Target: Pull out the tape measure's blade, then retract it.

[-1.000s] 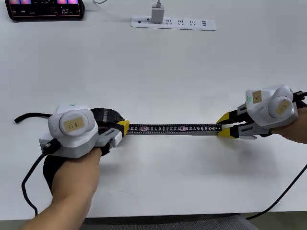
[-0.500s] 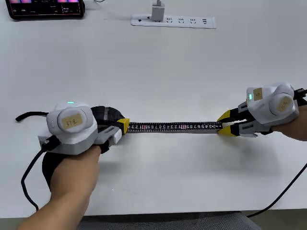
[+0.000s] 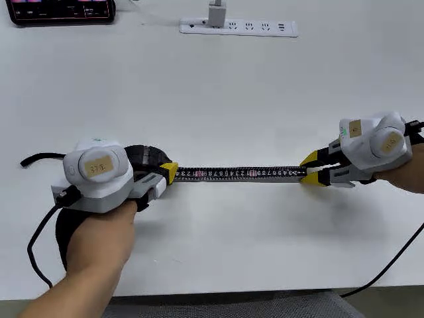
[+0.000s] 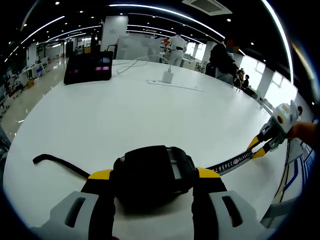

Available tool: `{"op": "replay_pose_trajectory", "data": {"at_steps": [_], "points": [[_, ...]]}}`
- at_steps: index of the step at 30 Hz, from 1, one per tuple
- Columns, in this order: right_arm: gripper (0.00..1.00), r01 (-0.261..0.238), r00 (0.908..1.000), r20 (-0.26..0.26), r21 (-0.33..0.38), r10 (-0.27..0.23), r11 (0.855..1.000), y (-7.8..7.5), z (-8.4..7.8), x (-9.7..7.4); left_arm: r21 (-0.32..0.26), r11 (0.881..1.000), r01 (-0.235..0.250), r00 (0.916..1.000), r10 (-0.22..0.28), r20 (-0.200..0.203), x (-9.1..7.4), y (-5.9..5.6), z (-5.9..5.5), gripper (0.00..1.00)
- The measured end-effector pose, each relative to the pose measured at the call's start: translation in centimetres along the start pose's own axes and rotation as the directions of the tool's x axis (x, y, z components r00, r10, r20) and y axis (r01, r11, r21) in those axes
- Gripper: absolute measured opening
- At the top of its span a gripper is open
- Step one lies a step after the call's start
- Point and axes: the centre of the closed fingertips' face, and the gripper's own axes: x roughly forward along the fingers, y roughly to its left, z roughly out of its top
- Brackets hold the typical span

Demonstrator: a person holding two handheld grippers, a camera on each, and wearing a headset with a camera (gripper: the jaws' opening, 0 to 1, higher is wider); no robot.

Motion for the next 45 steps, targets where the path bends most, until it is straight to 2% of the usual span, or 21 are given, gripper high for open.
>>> {"op": "replay_pose_trajectory", "data": {"at_steps": [4, 16, 45], "points": [[0.10, 0.003, 1.0000, -0.009, -0.009, -0.003, 1.000, 0.0, 0.0, 0.0, -0.005, 1.000, 0.004, 1.0000, -0.004, -0.002, 0.0, 0.0, 0.0, 0.58], [0.10, -0.001, 0.9999, 0.013, -0.025, 0.002, 1.000, 0.2, 1.5, 0.5, -0.019, 1.000, 0.018, 0.9998, -0.018, 0.005, -0.1, -0.1, 0.0, 0.57], [0.10, -0.024, 0.9992, 0.031, -0.035, 0.025, 0.999, 0.1, 3.4, 2.0, -0.048, 0.998, 0.040, 0.9992, -0.040, 0.007, -0.1, 0.1, 0.0, 0.58]]}}
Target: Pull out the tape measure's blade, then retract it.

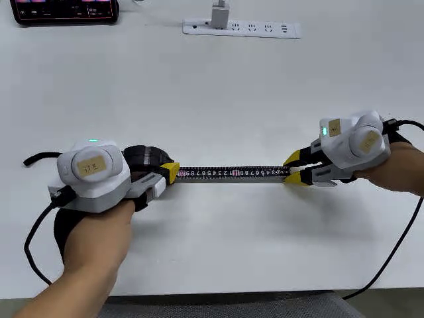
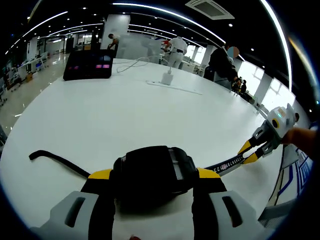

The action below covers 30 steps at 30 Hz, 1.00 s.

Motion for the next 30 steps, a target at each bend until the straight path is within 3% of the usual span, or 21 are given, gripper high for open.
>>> {"op": "replay_pose_trajectory", "data": {"at_steps": [30], "points": [[0.10, -0.028, 0.9977, 0.062, -0.022, 0.030, 0.999, 0.0, 4.1, 2.1, -0.025, 1.000, 0.013, 0.9999, -0.013, 0.004, 0.0, 0.1, 0.0, 0.58]]}}
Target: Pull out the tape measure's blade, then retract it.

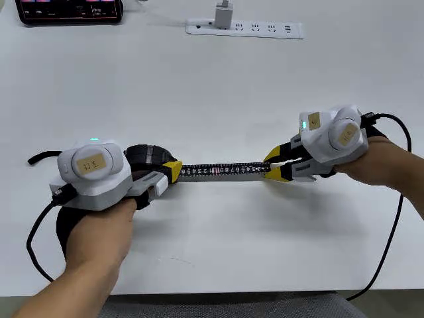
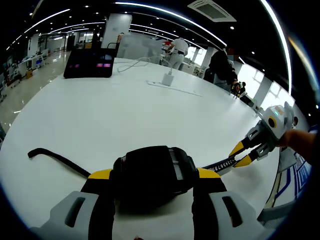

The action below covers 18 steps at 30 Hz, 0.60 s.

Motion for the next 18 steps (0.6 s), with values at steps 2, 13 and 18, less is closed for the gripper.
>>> {"op": "replay_pose_trajectory", "data": {"at_steps": [2, 13, 18], "points": [[0.10, -0.001, 1.0000, 0.006, 0.000, 0.001, 1.000, 0.0, 0.2, 0.2, -0.001, 1.000, 0.001, 1.0000, -0.001, 0.000, 0.0, 0.0, 0.0, 0.58], [0.10, -0.014, 0.9997, 0.021, -0.007, 0.014, 1.000, 0.0, 1.2, 0.9, -0.003, 1.000, 0.004, 1.0000, -0.004, 0.002, 0.0, 0.0, 0.0, 0.58], [0.10, -0.016, 0.9995, 0.028, -0.009, 0.017, 1.000, 0.1, 1.7, 1.2, -0.007, 1.000, 0.005, 1.0000, -0.005, 0.003, -0.1, -0.1, 0.0, 0.58]]}}
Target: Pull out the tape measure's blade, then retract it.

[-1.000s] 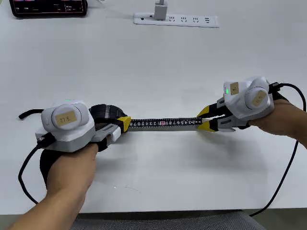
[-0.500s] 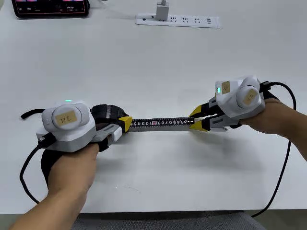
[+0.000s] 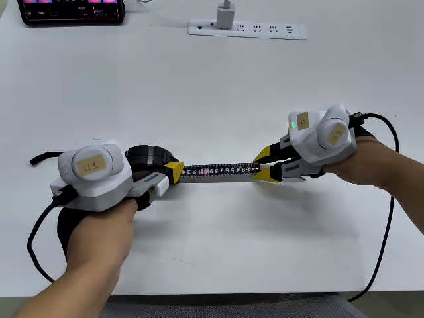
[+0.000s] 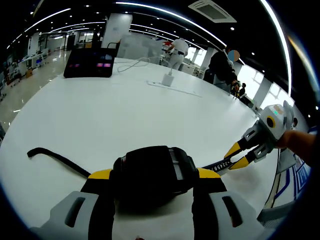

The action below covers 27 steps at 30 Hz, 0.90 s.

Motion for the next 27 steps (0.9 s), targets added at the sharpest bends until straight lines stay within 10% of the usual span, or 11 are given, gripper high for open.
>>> {"op": "replay_pose_trajectory", "data": {"at_steps": [27], "points": [[0.10, -0.013, 0.9991, 0.040, 0.000, 0.013, 1.000, 0.3, 2.5, 1.8, -0.013, 1.000, 0.001, 1.0000, -0.001, 0.003, 0.0, 0.1, 0.0, 0.58]]}}
